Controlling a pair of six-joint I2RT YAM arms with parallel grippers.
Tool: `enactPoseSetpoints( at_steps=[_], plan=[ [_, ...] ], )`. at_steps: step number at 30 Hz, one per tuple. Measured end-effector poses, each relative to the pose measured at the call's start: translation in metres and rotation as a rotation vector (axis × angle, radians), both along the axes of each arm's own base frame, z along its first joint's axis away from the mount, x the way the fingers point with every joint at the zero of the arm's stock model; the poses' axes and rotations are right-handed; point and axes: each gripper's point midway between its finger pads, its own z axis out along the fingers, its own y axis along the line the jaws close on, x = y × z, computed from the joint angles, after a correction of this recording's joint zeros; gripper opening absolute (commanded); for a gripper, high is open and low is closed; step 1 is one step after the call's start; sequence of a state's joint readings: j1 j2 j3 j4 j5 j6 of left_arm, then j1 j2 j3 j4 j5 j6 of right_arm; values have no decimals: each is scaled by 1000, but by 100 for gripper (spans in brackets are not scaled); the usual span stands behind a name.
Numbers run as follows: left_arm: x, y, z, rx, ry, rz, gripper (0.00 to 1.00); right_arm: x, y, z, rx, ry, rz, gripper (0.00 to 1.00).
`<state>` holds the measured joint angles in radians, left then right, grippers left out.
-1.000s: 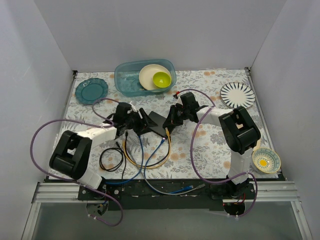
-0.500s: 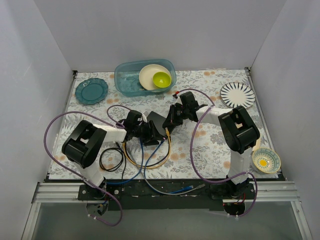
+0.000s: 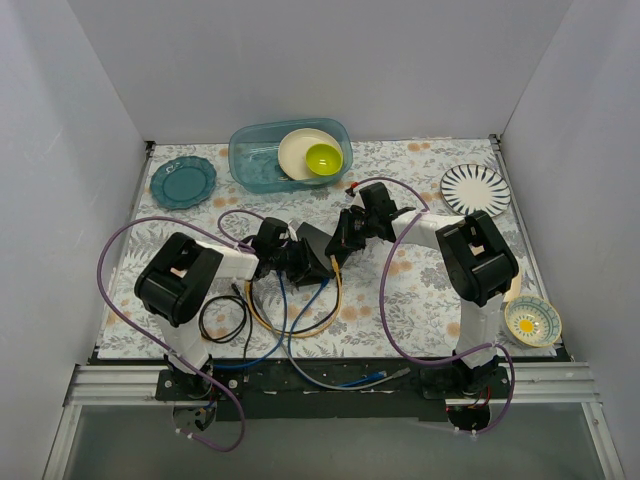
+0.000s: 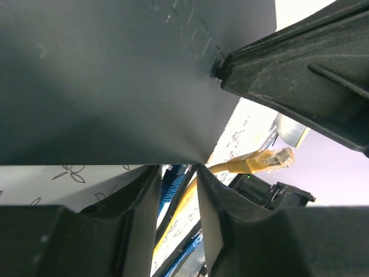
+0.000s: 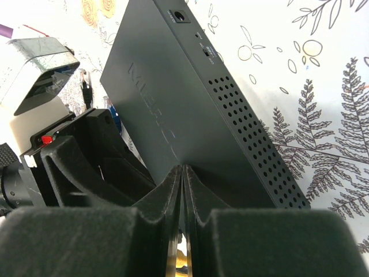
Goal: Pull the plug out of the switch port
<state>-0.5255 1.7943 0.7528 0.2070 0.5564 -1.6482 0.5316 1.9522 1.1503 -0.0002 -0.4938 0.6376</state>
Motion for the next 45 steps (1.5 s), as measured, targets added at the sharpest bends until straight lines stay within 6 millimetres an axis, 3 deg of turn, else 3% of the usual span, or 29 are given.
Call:
enactPoseSetpoints(
  at_steps=[8,16,29,38,41,45],
  plan=[
    [-1,1,-3,2,-6,-2,23,0,0,0,2,3,-1,14],
    [-2,1,-4,-7,-19,-8,0,0,0,0,3,3,-1,14],
    [-10,7,-6,-14,-39,-1,0,1,-2,-1,35,33,-8,13],
    [-46,31,-7,24,16,18,0,1,-1,-1,70,63,-3,13],
    [-49,48,-3,103,15,87,0,2,-2,-1,70,63,-5,13],
    [-39,89,11,239,4,265,0,3,-3,-1,58,58,-11,12]
  ],
)
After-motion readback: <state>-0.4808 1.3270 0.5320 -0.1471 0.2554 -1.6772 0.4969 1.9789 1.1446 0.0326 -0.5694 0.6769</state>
